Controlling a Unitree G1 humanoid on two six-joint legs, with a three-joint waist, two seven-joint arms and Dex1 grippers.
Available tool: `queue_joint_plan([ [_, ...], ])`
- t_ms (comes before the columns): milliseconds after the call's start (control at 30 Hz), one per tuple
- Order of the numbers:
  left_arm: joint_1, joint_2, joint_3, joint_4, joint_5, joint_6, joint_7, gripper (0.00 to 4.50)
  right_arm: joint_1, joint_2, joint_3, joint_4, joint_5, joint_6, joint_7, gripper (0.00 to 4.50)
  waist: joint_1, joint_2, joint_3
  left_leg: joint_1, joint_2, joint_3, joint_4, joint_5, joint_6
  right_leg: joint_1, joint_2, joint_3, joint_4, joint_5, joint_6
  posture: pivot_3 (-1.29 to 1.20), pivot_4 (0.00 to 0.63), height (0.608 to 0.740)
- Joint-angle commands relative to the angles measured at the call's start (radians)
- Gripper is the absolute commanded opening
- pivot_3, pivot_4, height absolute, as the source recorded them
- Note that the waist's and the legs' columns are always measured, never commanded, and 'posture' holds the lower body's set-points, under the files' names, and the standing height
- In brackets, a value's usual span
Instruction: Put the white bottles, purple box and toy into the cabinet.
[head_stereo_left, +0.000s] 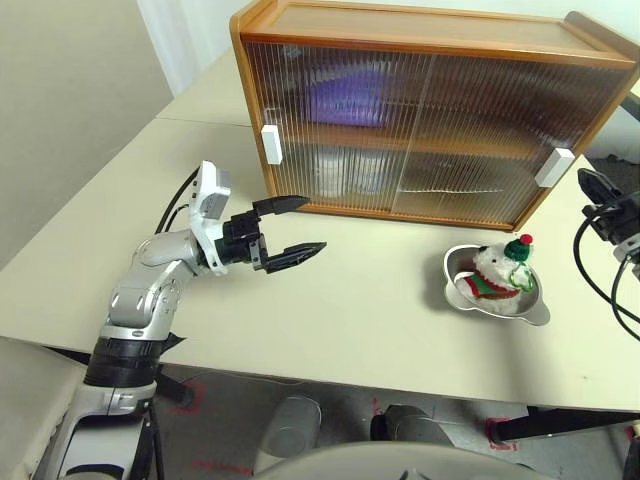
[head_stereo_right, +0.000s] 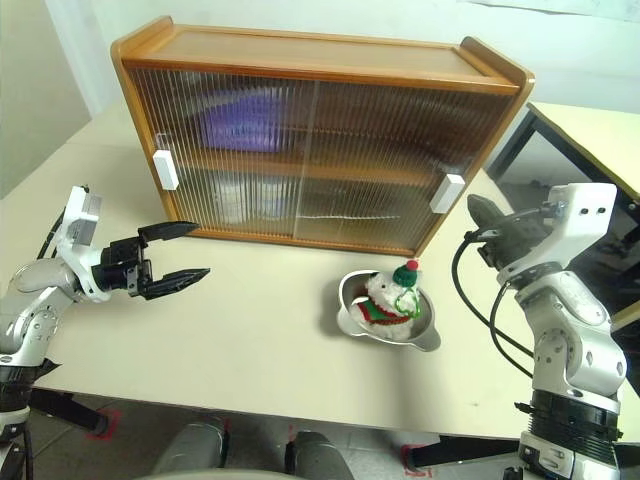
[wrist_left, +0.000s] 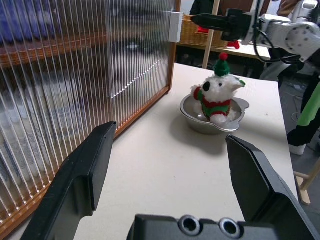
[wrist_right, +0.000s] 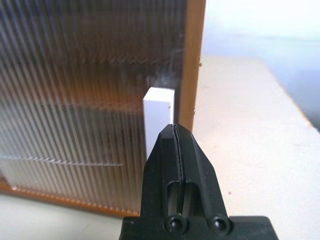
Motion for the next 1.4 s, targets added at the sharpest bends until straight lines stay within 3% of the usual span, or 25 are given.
queue_joint_plan([
  [33, 0.017, 0.012, 0.006, -0.011, -0.001, -0.009, -0.011, 4.50, -0.030, 0.005, -0.008, 0.044, -0.023, -0.011, -0.026, 0.02, 0.000, 0.000, 0.000, 0.000, 0.000, -0.001, 0.000, 0.000, 0.000, 0.000, 0.000, 0.000, 0.000, 0.000, 0.000, 0.20, 0.018, 0.740],
  [1400, 0.063, 0.026, 0.000, -0.037, 0.007, -0.021, 0.018, 4.50, -0.179, 0.050, 0.129, 0.057, -0.019, 0.126, 0.061, 0.02, 0.021, 0.002, -0.001, -0.004, 0.000, -0.004, 0.000, 0.000, 0.000, -0.004, 0.000, -0.001, 0.001, 0.001, -0.001, 0.25, 0.020, 0.740],
])
